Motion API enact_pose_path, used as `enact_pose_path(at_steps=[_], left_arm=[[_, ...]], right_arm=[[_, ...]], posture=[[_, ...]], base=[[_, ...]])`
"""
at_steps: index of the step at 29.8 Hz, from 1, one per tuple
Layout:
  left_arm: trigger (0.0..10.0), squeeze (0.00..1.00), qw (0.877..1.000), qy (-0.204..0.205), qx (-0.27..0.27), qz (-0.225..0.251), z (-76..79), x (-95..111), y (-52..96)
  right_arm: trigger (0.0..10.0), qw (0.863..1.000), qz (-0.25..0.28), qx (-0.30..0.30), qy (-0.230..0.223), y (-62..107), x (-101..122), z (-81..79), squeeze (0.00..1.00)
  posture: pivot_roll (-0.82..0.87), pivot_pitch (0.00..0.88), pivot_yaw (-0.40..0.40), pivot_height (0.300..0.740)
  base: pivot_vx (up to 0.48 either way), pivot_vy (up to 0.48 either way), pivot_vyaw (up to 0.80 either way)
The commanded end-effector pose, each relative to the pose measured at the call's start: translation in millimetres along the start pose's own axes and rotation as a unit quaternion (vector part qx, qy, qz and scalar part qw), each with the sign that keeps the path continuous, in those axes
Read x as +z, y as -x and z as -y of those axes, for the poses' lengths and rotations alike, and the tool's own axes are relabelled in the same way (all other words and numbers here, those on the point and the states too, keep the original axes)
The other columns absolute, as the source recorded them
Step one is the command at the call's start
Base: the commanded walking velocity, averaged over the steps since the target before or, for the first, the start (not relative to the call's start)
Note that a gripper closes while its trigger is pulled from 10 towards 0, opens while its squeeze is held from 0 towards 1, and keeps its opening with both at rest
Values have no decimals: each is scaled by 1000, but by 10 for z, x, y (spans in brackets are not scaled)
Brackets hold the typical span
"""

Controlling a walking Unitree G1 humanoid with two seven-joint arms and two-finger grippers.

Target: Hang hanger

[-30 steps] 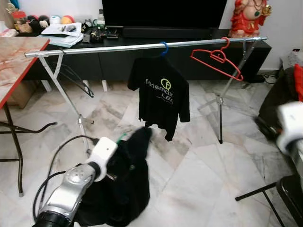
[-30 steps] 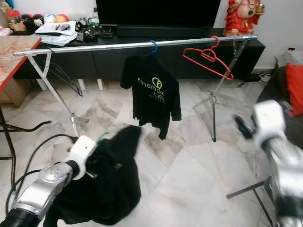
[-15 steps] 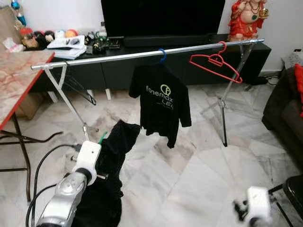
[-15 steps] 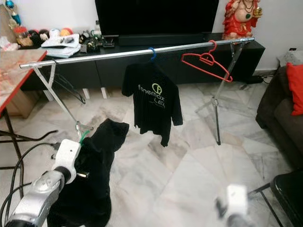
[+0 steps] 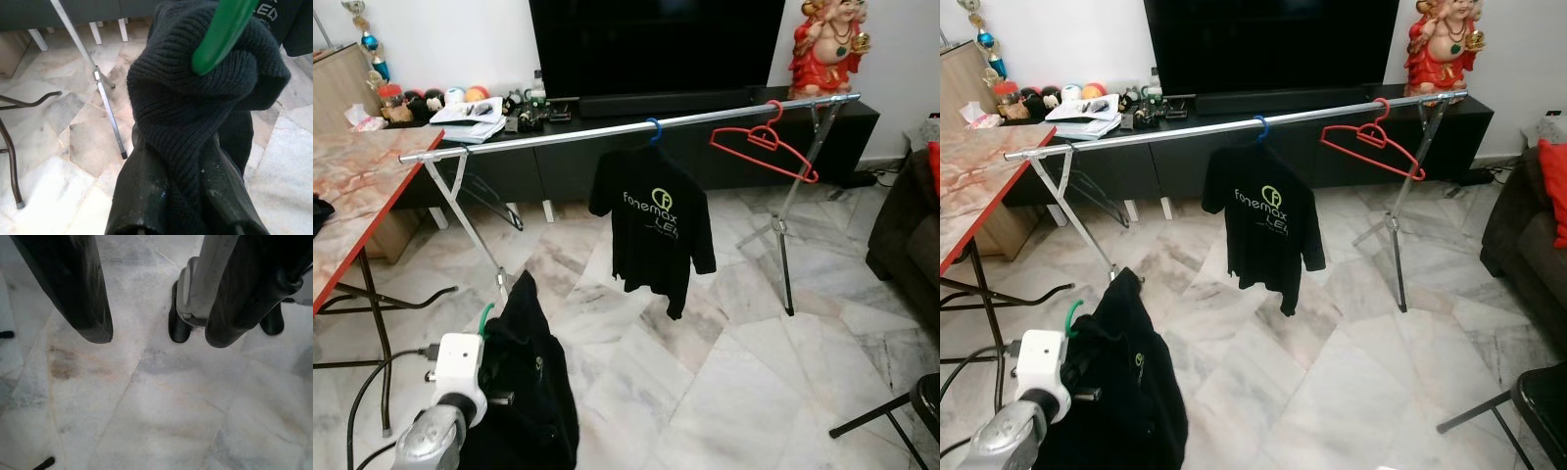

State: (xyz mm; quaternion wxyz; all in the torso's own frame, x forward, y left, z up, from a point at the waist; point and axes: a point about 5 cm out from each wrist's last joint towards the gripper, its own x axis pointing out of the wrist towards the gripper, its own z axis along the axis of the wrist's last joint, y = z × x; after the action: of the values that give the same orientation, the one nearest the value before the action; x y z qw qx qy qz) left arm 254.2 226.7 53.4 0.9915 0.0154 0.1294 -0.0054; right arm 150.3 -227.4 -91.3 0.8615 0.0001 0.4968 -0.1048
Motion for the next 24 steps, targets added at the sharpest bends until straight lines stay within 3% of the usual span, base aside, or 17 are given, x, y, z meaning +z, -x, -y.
enact_pose_path(at_steps=[1, 9, 12, 14, 24], left_arm=[[10000, 0, 1000, 2, 12, 28, -64, 111, 21], [10000, 0, 1000, 12, -6, 21, -28, 62, 76], [10000, 0, 1000, 14, 0, 18, -57, 37, 136], [10000, 0, 1000, 21, 6, 14, -96, 16, 153], [10000, 0, 999, 29, -10, 15, -42, 31, 115]], right_arm=[[10000, 999, -4, -2, -32, 0, -26, -47, 0], [10000, 1000, -4, 25, -2, 0, -29, -92, 0], [10000, 999, 5, 29, 36, -2, -5, -111, 0], [10000, 999, -2, 29, 17, -1, -29, -143, 0], [10000, 999, 4, 39, 23, 1, -28, -182, 0]], posture=[[-27, 0, 60, 740], [-44, 0, 71, 740], [-43, 0, 83, 740], [-48, 0, 94, 740], [-65, 0, 106, 740]], base=[[0, 0, 0], [0, 0, 0], [0, 0, 0], [127, 0, 0], [308, 0, 0]])
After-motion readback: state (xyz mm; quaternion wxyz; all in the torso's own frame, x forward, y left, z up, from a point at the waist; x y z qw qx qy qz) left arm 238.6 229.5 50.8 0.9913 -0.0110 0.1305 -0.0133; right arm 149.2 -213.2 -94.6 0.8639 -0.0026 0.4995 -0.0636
